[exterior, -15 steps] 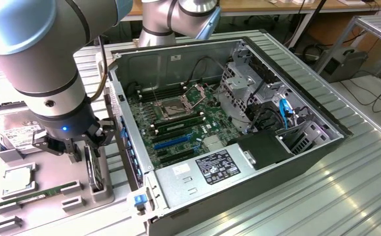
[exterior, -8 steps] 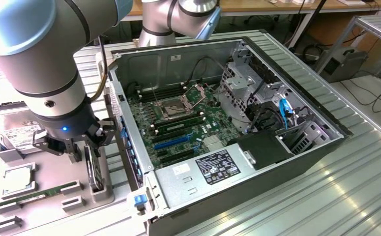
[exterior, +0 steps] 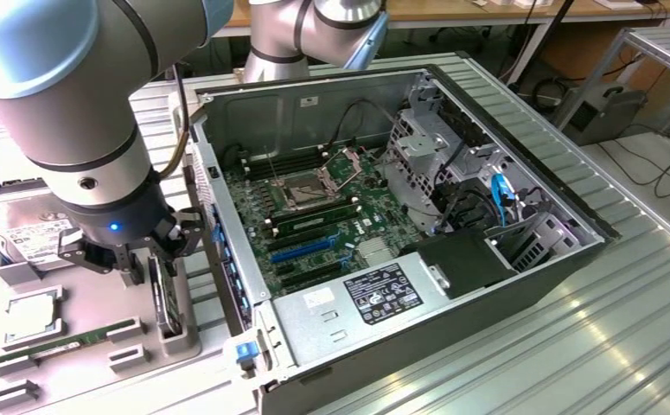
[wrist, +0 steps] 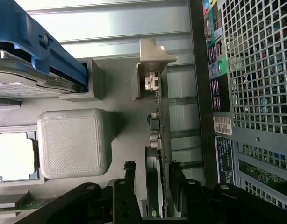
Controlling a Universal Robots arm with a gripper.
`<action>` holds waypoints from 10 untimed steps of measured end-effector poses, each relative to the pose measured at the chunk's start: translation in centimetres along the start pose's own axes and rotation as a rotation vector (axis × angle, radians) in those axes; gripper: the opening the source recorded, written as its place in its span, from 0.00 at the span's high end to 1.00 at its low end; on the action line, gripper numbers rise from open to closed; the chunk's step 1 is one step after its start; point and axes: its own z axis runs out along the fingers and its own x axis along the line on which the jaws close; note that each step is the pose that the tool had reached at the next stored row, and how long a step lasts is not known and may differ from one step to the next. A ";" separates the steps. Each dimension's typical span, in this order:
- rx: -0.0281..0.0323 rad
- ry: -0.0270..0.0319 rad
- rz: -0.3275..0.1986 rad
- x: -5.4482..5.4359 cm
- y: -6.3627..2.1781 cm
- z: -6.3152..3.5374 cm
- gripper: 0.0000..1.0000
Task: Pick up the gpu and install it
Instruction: 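Pick up the gpu and move the gpu toward the slot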
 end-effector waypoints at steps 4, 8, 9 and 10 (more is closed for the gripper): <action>0.0000 -0.0001 0.000 0.0 0.00 0.00 0.59; 0.0000 0.0000 0.000 0.0 0.00 0.00 0.73; 0.0000 0.0000 0.000 0.0 0.00 0.00 0.73; 0.0000 -0.0001 0.000 0.0 0.00 0.00 0.73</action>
